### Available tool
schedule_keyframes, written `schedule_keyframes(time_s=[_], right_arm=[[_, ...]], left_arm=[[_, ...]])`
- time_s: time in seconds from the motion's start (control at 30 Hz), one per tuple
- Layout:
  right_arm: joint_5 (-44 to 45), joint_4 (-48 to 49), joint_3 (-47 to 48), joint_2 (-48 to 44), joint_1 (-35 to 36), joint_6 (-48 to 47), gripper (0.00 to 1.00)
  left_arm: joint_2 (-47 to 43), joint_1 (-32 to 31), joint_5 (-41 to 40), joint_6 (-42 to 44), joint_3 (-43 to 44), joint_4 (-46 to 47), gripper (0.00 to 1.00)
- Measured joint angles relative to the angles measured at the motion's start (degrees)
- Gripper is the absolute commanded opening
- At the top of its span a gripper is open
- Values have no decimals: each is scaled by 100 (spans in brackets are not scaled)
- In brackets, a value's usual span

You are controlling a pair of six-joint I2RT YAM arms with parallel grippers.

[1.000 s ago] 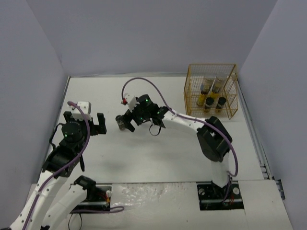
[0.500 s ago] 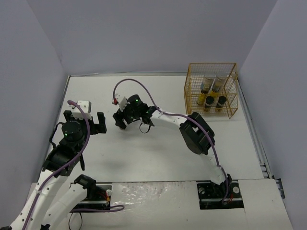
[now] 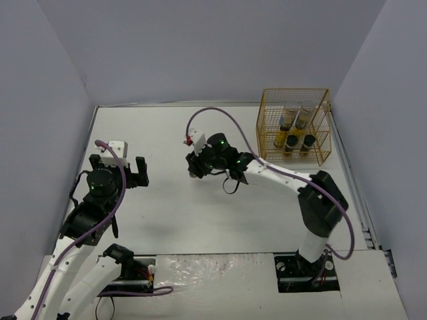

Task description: Organize the condiment bottles

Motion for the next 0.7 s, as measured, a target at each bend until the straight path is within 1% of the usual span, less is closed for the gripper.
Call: schedule_keyframes(time_s=[0.07, 0.23, 0.33, 0.43, 0.57, 0.7], right_arm=[[144, -103, -343, -719, -257, 14, 17], [796, -345, -927, -2416, -1262, 31, 16], [1152, -542, -1103, -3061, -1830, 129, 13], [1286, -628, -1262, -3375, -2433, 316, 13], [1475, -819, -1451, -3380, -3165, 605, 13], [1572, -950, -1491, -3220, -3491, 863, 13]], left_arm=[[0, 0, 0, 0, 0, -2, 97], [2, 0, 2, 0, 0, -3, 97], [11, 0, 20, 0, 0, -4, 97], [31, 0, 47, 0, 0, -4, 97], [48, 0, 59, 0, 0, -7, 97], [48, 0, 59, 0, 0, -9, 97]])
